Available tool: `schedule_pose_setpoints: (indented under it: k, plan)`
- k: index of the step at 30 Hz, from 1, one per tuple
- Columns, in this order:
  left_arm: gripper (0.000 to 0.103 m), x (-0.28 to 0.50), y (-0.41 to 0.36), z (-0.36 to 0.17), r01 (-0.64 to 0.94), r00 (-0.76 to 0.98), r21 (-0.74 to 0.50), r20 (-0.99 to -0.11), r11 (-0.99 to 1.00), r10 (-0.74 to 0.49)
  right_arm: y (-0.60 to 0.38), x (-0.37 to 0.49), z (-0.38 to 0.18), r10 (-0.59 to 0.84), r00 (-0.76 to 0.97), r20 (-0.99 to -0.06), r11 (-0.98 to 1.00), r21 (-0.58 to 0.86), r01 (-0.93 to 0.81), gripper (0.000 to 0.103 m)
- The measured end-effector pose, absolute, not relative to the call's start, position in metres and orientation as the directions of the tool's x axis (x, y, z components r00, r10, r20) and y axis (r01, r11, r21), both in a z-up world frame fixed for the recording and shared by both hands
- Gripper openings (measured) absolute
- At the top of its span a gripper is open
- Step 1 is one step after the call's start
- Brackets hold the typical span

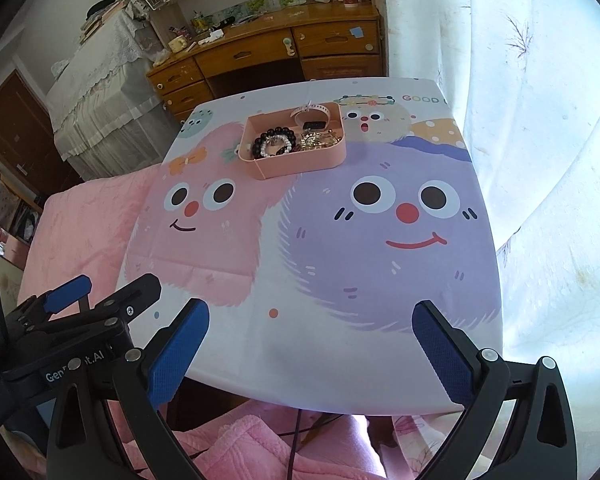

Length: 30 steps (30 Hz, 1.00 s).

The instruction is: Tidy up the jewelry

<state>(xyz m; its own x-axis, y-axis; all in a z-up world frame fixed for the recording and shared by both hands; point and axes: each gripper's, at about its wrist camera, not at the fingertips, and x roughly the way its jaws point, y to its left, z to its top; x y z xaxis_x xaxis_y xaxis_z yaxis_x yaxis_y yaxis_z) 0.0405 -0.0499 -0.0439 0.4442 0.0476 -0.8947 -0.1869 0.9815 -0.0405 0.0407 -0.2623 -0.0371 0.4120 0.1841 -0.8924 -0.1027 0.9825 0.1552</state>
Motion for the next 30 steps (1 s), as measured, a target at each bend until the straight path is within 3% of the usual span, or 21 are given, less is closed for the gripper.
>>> schedule_pose_setpoints:
  k: [30]
  plan:
    - [0.102,0.0464,-0.0415,-0.041,-0.161,0.462,-0.008,-0.884,0.987,0.068,-0.256,0.0413,-0.041,0.17,0.41,-0.896,0.985,0.149,-0.081,0.103]
